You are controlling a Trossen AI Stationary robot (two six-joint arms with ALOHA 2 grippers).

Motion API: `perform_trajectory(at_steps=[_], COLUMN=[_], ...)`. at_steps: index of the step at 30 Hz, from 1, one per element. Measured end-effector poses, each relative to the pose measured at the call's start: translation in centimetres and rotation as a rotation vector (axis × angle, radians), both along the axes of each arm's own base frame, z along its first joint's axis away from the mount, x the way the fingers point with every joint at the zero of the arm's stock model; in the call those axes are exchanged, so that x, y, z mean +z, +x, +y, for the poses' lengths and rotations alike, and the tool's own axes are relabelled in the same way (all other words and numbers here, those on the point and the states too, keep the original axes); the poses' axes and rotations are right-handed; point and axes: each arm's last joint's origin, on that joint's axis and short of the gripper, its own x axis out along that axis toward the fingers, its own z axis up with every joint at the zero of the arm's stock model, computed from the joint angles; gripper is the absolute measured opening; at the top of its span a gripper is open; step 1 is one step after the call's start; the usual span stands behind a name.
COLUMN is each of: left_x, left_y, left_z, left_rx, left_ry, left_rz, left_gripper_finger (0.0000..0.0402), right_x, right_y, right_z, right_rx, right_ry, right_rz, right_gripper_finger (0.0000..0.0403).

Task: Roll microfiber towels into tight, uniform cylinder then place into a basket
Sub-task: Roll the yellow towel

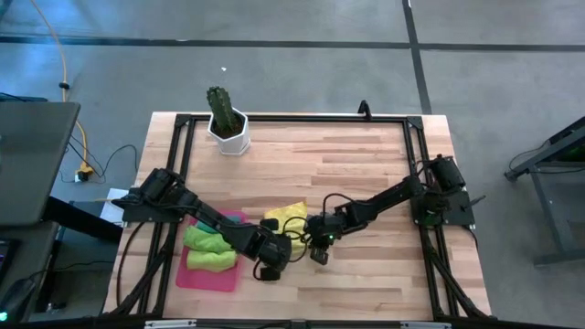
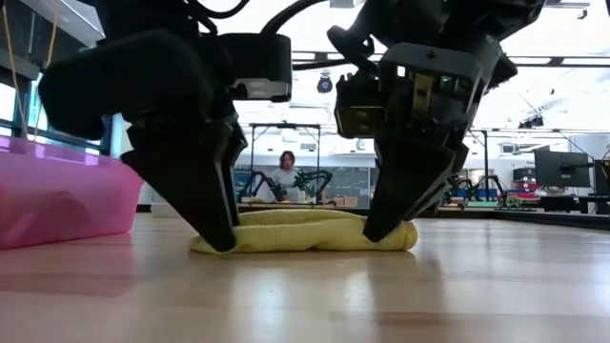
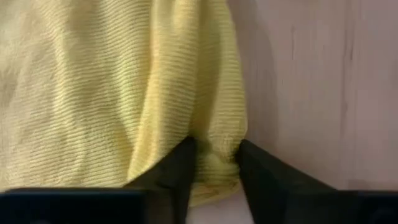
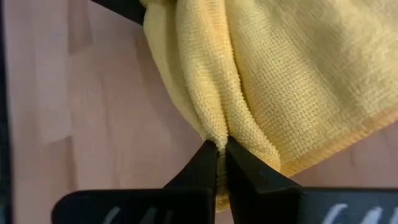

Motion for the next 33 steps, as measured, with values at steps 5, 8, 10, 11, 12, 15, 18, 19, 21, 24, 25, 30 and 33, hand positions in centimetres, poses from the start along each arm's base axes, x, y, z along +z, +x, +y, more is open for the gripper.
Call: perform_trajectory(at_steps=[5, 8, 10, 11, 12, 15, 18, 19, 21, 24, 25, 30, 33], left_x=[1.0, 2.2, 3.4, 3.7, 3.7, 3.5, 3.2, 3.1, 3.1, 3.0, 3.0, 2.9, 3.0], left_y=[-0.1, -0.2, -0.3, -0.2, -0.2, -0.2, 0.0, -0.1, -0.1, -0.2, -0.2, -0.5, -0.2], left_z=[-0.1, 0.0, 0.2, 0.3, 0.4, 0.8, 0.8, 0.8, 0.7, 0.7, 0.7, 0.8, 0.9], left_rx=[0.066, 0.062, 0.065, 0.08, 0.103, 0.184, 0.227, 0.234, 0.251, 0.279, 0.284, 0.329, 0.28], left_ry=[-0.105, -0.176, -0.229, -0.257, -0.286, -0.344, -0.371, -0.375, -0.384, -0.387, -0.387, -0.379, -0.338], left_rz=[-0.015, -0.029, -0.046, -0.045, -0.037, -0.011, 0.004, 0.012, 0.014, 0.028, 0.031, 0.056, 0.011], left_gripper_finger=[0.0023, 0.0012, 0.0019, 0.0021, 0.0021, 0.0016, 0.001, 0.001, 0.001, 0.0009, 0.0009, 0.0008, 0.0008], right_x=[0.1, 0.2, 0.3, 0.4, 0.4, 0.6, 0.6, 0.6, 0.7, 0.7, 0.8, 0.8, 0.7], right_y=[0.3, 0.6, 0.7, 0.8, 0.9, 1.1, 1.2, 1.3, 1.4, 1.6, 1.6, 1.7, 1.5], right_z=[-0.9, -1.6, -2.1, -2.2, -2.4, -3.1, -3.7, -3.9, -4.2, -4.5, -4.6, -4.6, -4.6], right_rx=[-0.014, -0.019, -0.021, -0.024, -0.027, -0.051, -0.086, -0.089, -0.076, -0.061, -0.051, -0.021, -0.021], right_ry=[0.101, 0.177, 0.236, 0.272, 0.307, 0.376, 0.377, 0.374, 0.343, 0.27, 0.259, 0.266, 0.288], right_rz=[0.025, 0.04, 0.048, 0.054, 0.059, 0.078, 0.074, 0.067, 0.039, -0.017, -0.024, -0.033, 0.001], right_gripper_finger=[0.0007, 0.0007, 0.0007, 0.0007, 0.0007, 0.0008, 0.0008, 0.0008, 0.0008, 0.0008, 0.0008, 0.0008, 0.0008])
